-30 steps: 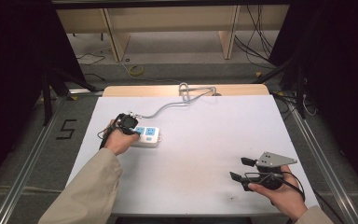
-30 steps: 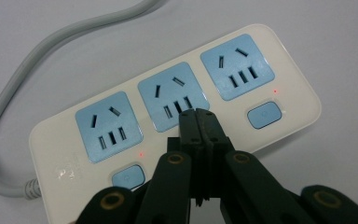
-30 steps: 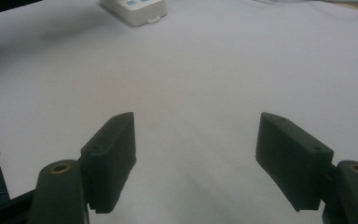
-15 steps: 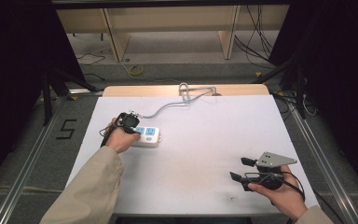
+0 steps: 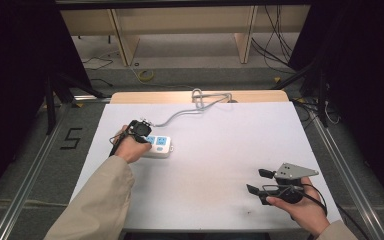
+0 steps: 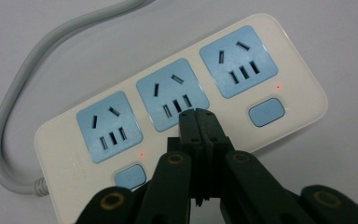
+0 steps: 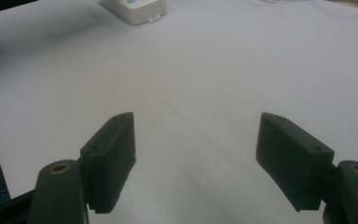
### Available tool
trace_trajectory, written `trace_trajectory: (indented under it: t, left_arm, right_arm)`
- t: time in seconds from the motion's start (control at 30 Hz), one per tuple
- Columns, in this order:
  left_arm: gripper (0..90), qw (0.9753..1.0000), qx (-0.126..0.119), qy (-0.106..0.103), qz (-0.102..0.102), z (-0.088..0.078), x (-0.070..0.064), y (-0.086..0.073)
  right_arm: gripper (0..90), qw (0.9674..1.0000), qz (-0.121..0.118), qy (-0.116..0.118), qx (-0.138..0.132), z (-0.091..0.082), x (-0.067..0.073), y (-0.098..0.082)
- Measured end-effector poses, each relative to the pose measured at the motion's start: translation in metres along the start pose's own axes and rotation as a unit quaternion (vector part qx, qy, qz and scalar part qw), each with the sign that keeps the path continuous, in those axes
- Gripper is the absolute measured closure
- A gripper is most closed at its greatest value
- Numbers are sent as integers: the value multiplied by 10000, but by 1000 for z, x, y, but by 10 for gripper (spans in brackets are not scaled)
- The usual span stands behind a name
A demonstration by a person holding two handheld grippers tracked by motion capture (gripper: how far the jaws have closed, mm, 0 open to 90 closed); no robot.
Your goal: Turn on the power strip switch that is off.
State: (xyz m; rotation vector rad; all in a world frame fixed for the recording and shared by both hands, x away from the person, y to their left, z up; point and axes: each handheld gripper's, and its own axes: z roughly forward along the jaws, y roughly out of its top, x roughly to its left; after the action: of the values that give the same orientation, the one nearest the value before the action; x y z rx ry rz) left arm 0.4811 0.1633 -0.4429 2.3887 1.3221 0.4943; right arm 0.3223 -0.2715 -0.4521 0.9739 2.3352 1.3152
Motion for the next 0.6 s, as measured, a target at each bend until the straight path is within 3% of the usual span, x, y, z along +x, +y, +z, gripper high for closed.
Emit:
trace_trajectory:
  t: [0.6]
  left_arm:
    - [900,10000,40,23,-27,1,-1,1]
  right_arm:
    - [286,10000,-7,11,2,0,0,0]
